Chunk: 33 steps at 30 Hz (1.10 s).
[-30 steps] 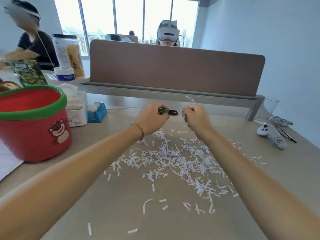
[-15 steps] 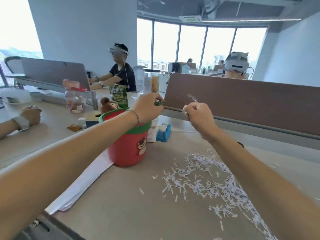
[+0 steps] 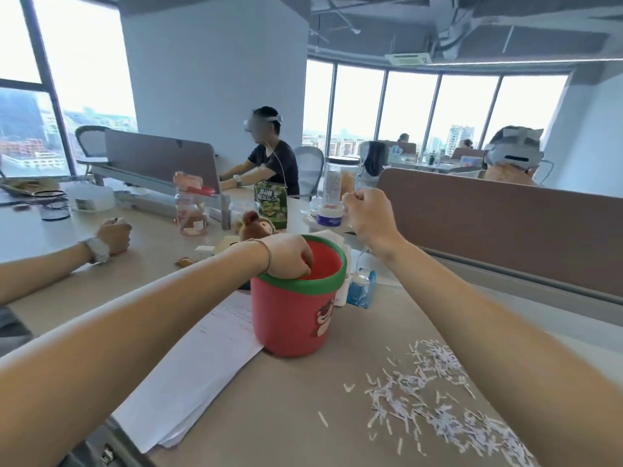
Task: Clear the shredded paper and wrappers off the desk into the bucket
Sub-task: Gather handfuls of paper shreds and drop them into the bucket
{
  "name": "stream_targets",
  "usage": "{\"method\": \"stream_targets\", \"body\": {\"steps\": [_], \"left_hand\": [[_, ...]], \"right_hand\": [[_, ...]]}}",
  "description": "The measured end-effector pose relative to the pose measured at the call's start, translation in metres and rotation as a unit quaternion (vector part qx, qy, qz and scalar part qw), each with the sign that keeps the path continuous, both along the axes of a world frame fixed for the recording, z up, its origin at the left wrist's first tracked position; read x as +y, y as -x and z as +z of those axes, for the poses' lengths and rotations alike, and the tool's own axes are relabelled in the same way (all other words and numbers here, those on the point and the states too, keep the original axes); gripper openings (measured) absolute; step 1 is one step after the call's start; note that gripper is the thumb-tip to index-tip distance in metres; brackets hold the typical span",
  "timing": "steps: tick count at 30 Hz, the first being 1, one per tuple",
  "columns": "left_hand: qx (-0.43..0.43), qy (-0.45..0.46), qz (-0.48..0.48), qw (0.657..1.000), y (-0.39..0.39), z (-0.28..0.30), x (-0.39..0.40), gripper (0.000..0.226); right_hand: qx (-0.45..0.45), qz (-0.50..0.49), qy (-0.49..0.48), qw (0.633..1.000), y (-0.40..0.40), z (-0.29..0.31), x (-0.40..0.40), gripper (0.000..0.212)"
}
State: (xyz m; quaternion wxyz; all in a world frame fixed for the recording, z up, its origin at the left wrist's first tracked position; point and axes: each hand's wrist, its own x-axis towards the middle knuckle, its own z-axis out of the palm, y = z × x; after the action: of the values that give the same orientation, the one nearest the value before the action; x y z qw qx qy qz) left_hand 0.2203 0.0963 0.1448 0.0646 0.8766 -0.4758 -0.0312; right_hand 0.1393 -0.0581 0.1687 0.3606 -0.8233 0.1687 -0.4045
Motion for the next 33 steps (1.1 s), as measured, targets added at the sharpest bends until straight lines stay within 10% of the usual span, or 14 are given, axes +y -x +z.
{"method": "stream_targets", "body": {"steps": [10,29,33], "left_hand": [[0.003,0.256,0.058,0.965,-0.026,-0.002,0.052,0.029],[-0.026,0.241,0.068,0.968,-0.010,-0.013,0.060,0.025],[-0.035,0.236,0.060,0.969,0.002,-0.005,0.062,0.026]], "right_hand": [[-0.130,-0.037,0.047,0.990,-0.076,0.012,0.032,0.038],[0.330,0.178,0.129,0.918,-0.052,-0.035,0.031,0.015],[0.386,0.193,0.216,0.876,-0.032,-0.023,0.038,0.041]]}}
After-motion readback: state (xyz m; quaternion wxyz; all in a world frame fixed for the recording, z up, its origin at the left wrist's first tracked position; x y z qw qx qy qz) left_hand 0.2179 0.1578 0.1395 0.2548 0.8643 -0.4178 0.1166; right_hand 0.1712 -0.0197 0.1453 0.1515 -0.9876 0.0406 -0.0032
